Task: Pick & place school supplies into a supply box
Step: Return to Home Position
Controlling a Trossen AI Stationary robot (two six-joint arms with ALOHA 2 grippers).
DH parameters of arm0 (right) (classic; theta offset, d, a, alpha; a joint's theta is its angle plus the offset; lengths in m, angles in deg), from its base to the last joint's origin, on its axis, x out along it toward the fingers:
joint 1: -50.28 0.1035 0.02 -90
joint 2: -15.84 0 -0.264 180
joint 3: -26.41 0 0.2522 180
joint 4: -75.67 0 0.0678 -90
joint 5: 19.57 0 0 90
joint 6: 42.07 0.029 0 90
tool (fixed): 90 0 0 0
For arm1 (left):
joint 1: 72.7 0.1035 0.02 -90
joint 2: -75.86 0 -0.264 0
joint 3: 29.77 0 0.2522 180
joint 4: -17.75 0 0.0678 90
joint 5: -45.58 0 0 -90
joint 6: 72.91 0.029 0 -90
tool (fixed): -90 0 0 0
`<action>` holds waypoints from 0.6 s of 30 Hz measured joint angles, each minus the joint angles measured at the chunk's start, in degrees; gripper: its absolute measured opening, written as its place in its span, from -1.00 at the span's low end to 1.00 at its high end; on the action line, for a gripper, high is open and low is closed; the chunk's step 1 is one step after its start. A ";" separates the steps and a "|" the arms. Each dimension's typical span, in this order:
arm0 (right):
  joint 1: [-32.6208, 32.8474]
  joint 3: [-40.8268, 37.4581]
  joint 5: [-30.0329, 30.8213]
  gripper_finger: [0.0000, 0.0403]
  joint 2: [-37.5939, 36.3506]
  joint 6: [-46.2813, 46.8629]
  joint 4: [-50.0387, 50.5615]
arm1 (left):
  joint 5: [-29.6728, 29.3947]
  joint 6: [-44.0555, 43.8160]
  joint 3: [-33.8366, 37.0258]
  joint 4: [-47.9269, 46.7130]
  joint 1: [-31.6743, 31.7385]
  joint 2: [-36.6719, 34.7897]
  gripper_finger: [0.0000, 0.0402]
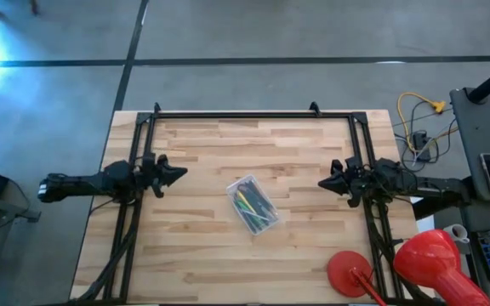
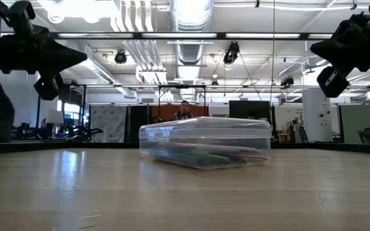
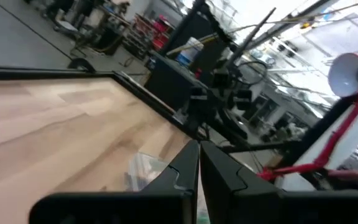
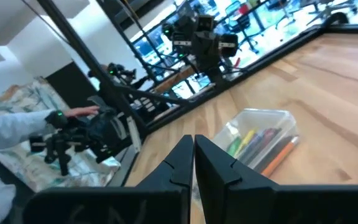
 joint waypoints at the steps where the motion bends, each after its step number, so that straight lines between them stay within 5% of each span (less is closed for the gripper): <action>1: 0.56 0.00 0.06 -0.96 0.01 0.00 0.00 | 0.00 0.02 0.00 0.02 -0.60 0.00 -1.00; 18: 3.06 0.00 0.17 -0.96 -0.01 0.00 -0.06 | -0.06 0.02 0.00 -0.17 0.81 -0.02 -1.00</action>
